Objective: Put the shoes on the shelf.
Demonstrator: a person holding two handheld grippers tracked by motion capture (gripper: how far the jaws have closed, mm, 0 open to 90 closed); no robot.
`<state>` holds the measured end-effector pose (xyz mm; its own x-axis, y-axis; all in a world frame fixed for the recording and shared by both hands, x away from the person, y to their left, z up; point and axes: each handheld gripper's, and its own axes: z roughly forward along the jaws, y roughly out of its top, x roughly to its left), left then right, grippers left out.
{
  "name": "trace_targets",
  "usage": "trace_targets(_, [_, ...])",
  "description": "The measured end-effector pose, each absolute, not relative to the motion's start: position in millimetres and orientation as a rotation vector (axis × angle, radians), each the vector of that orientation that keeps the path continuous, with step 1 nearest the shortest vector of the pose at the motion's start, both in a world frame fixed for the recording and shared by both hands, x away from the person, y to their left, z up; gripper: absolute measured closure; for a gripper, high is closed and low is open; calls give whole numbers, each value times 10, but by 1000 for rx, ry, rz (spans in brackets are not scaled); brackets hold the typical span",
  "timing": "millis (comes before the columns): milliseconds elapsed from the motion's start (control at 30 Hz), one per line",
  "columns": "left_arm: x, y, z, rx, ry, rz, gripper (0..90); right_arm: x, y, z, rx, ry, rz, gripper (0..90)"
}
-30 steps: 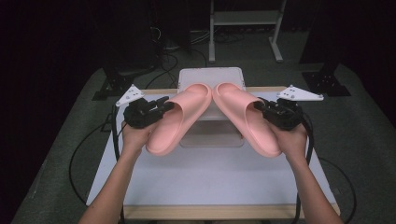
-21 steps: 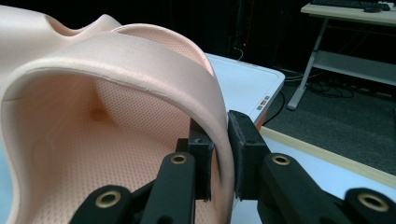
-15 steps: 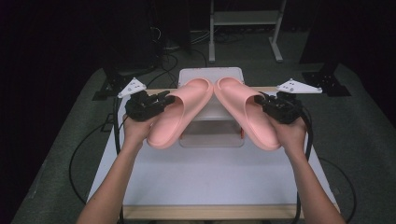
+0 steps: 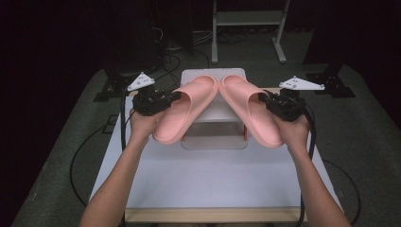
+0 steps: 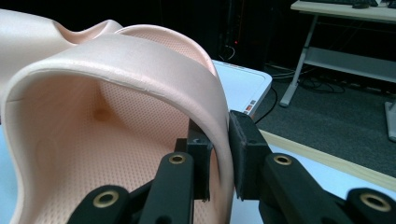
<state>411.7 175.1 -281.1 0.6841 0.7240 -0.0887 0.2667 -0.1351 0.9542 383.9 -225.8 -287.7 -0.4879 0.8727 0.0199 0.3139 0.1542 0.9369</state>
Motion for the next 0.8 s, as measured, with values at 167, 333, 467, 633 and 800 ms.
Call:
trace_targets(167, [4197,1736,-2814,1709,821,473,673,3895,-2233,-2873,1139,1890,1319,785])
trace_targets(333, [4288,1743,-2817,1711,837,468,673,3960,-2200,-2863,1146,1892,1309,778])
trace_targets(467, [4348,1745,-2823,1710,849,467,673,4014,-2174,-2862,1152,1899,1302,777])
trace_targets(633, [4415,1753,-2862,1711,867,458,671,4093,-2172,-2893,1178,1907,1313,777])
trace_targets(800, [4479,1732,-2907,1709,887,451,670,4151,-2158,-2900,1192,1908,1317,777])
